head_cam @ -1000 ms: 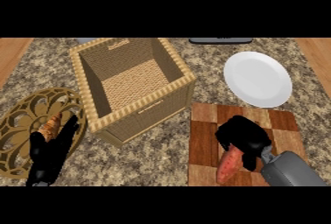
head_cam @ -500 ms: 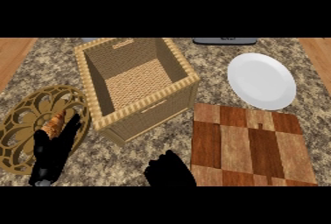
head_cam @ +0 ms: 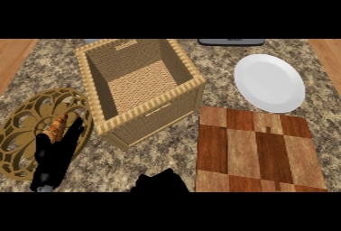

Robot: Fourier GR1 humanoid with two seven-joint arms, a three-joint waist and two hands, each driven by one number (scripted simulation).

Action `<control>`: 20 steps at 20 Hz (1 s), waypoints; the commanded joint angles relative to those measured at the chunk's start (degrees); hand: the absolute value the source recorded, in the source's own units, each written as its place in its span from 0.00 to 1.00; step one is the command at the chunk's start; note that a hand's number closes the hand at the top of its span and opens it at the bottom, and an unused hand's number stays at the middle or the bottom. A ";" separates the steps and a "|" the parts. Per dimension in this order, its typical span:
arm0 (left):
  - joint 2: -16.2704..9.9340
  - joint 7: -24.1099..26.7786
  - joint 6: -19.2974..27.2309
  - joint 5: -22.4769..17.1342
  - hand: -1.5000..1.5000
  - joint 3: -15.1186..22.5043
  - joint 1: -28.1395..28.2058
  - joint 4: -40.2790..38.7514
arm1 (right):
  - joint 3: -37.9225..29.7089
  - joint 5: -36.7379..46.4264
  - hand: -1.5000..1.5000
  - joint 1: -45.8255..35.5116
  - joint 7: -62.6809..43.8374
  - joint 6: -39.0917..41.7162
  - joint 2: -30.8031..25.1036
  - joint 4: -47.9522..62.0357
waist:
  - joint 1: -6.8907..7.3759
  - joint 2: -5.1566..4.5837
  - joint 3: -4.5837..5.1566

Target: Pick the sweet potato from the cutting board and place it in the basket

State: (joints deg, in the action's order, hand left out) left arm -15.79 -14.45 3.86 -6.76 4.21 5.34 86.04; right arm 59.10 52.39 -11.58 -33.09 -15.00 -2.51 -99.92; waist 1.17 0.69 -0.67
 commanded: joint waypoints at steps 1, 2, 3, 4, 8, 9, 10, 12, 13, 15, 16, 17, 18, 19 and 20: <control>0.52 -3.32 -0.08 -0.53 0.50 0.54 1.71 -2.28 | 1.66 -1.98 1.00 -3.92 -10.02 -5.63 2.39 -10.18 | 0.20 -0.14 0.76; 1.73 -1.80 -0.21 0.11 0.50 1.85 3.10 -3.68 | 0.91 -1.40 1.00 -5.70 -11.40 -5.93 2.37 -9.96 | 0.14 -0.22 0.91; 1.19 -1.77 0.15 0.35 0.50 1.06 2.31 -3.95 | 1.00 -0.23 1.00 -7.23 -13.93 -6.20 2.36 -10.03 | -0.18 -0.14 0.94; 0.18 -2.02 -0.56 -0.02 0.50 0.52 3.11 -3.45 | -0.41 -0.15 1.00 -8.99 -16.35 -5.38 2.35 -11.23 | 0.07 0.00 0.95; 1.00 -2.69 -0.55 -0.16 0.50 0.93 1.73 -3.11 | -5.39 -1.03 1.00 -19.00 -25.39 -5.67 2.42 -12.72 | 0.49 -0.33 0.98; 1.04 -1.65 -0.82 -0.02 0.50 0.89 1.69 -3.82 | -6.40 -1.49 1.00 -21.52 -28.13 -5.29 2.44 -12.86 | 0.52 -0.34 1.04; 0.97 -2.51 -0.97 0.22 0.50 1.56 1.91 -2.67 | -8.91 -2.30 1.00 -24.56 -29.89 -4.60 2.45 -12.16 | 1.01 -0.34 1.02; 0.10 -1.36 -1.85 -0.42 0.50 0.08 1.17 -4.47 | -11.16 -3.16 1.00 -30.07 -33.90 -5.36 2.47 -10.23 | 1.07 -0.47 1.08; 0.44 -3.13 -1.14 0.21 0.50 1.11 1.83 -2.54 | -13.62 -5.02 1.00 -33.32 -35.53 -4.04 2.48 -10.61 | 1.52 -0.32 0.99; 1.02 -2.23 -1.03 0.39 0.50 0.97 1.60 -4.68 | -15.30 -7.05 1.00 -37.85 -36.63 -4.73 2.48 -5.85 | 1.94 -0.67 1.06; 1.56 -2.49 -0.76 0.14 0.50 1.07 1.05 -3.56 | -18.82 -9.34 1.00 -41.06 -37.45 -2.56 2.48 -5.24 | 1.73 -0.62 1.00; 1.58 -3.15 -0.65 0.63 0.50 1.80 1.62 -2.25 | -17.25 -9.56 1.00 -42.90 -39.93 -3.55 2.49 -3.33 | 2.01 -0.36 0.97; 0.58 -4.46 -1.09 0.21 0.50 0.81 -0.18 -2.99 | -20.75 -11.35 1.00 -45.55 -38.48 -3.22 2.49 -0.65 | 1.82 -0.72 0.95; 2.14 -2.25 -0.93 -0.08 0.50 0.92 0.42 -4.99 | -21.60 -12.74 1.00 -48.02 -38.66 -1.79 2.49 1.02 | 1.62 -0.79 1.01; 1.07 -3.25 -1.56 0.09 0.50 0.93 -0.01 -4.12 | -22.53 -13.32 1.00 -50.80 -39.73 -1.88 2.49 3.44 | 1.87 -0.70 1.00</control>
State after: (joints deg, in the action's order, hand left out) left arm -15.26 -15.32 3.06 -6.20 4.49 4.12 85.88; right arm 40.92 42.75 -52.92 -62.94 -17.43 -0.52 -102.12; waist 2.75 0.55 -0.31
